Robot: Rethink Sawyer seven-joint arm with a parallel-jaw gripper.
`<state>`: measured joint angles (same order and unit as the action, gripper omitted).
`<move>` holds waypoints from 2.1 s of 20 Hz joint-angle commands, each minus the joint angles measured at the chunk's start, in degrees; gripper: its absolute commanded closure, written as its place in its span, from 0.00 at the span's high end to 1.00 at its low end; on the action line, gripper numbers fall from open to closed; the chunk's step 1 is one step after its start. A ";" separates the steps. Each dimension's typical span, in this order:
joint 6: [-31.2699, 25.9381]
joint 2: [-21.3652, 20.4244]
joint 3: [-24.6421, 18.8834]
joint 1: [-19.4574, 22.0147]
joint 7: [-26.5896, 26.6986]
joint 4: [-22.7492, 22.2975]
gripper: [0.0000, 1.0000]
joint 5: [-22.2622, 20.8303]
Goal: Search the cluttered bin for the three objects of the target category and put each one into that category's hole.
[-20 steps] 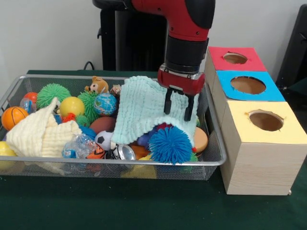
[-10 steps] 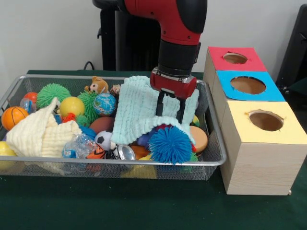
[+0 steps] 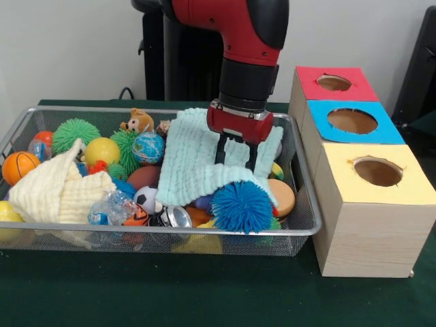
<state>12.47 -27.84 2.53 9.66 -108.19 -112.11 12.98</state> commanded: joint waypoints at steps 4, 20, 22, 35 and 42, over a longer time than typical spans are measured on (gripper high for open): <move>5.21 10.49 -6.72 3.47 -11.32 4.19 0.00 -3.11; -1.31 2.21 -5.67 1.88 -10.36 0.38 0.00 -0.68; -3.04 0.39 -5.15 1.51 -9.95 -0.07 0.00 -0.27; -11.33 -8.64 -3.58 1.92 -8.94 -3.59 0.00 -1.55; -13.60 -11.46 -3.00 2.34 -8.32 -4.65 0.00 -2.16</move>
<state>4.94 -36.04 1.73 10.88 -108.19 -114.60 11.43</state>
